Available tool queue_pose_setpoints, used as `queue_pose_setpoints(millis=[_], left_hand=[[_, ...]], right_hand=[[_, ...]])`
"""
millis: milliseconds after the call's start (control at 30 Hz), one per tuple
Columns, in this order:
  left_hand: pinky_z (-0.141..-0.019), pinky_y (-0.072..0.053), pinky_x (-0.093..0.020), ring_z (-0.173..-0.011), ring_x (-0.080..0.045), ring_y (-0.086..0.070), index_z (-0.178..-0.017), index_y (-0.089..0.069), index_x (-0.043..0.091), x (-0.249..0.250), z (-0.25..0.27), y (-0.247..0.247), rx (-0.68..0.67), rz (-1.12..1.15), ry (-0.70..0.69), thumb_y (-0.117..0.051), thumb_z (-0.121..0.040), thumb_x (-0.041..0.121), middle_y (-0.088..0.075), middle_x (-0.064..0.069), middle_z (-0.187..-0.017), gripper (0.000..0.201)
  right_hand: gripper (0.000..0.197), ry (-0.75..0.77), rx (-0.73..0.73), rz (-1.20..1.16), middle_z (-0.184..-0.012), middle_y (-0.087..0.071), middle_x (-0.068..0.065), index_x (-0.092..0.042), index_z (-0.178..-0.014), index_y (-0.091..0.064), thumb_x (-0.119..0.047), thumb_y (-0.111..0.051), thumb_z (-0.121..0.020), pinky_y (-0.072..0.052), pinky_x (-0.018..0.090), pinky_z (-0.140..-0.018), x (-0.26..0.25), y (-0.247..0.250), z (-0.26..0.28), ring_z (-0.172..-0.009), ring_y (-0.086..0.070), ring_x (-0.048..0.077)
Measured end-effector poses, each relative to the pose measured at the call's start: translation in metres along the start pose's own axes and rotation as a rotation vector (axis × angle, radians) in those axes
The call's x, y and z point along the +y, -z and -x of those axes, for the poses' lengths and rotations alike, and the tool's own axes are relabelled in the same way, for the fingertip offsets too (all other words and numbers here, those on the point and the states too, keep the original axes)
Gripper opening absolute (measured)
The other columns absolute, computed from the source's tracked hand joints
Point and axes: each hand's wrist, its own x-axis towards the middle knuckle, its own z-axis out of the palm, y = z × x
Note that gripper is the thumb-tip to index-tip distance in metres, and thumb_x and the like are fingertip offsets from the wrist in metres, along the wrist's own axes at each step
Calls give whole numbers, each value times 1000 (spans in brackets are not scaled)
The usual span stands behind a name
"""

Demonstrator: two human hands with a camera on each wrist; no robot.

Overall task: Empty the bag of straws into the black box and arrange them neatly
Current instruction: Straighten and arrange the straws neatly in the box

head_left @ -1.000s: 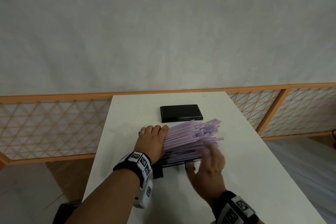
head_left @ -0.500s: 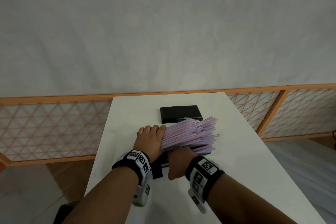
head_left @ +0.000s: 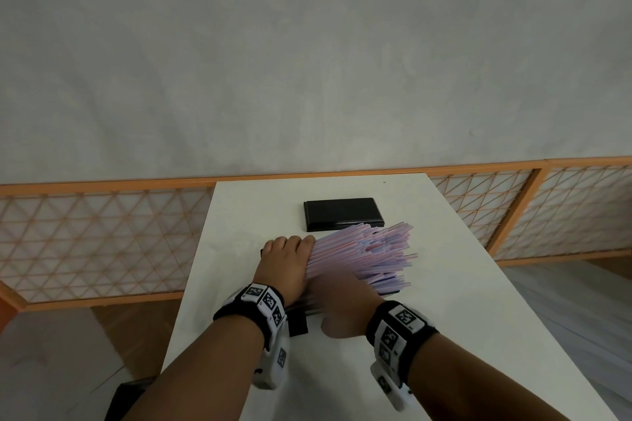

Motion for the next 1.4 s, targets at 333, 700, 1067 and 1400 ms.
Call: queue_pose_setpoints(millis=[333,700,1067,1400], left_hand=[[-93,-32,-38,-108,-27,-47,-134,-36,19,3,2,5,-7,-43,-4,-55,-80,37,-51,-4,-124,60],[-90,-34,-39,-103,-28,-49,-130,-42,18,-2,4,2,9,-9,9,-51,-82,37,-56,-6,-117,52],[-81,-42,-41,-89,-28,-56,-119,-50,17,-3,5,-2,31,-1,-4,-62,-73,33,-62,-6,-101,51],[-80,-41,-40,-88,-28,-55,-118,-51,16,-2,8,-3,77,-8,1,-62,-74,35,-62,-6,-101,49]], right_hand=[[30,-189,-210,242,-101,-66,6,-12,-104,-62,-27,-57,-79,-48,33,-78,4,12,3,-92,-63,28],[51,70,-1,69,-111,-64,7,-13,-115,-61,-52,-60,-81,-50,38,-87,-6,-6,-1,-101,-59,28],[39,-55,39,280,-114,-61,11,-9,-112,-62,-26,-57,-77,-35,43,-103,-20,-4,3,-108,-52,32],[36,-192,-130,261,-112,-62,11,-10,-109,-62,-30,-54,-80,-36,38,-96,-23,3,-2,-107,-55,31]])
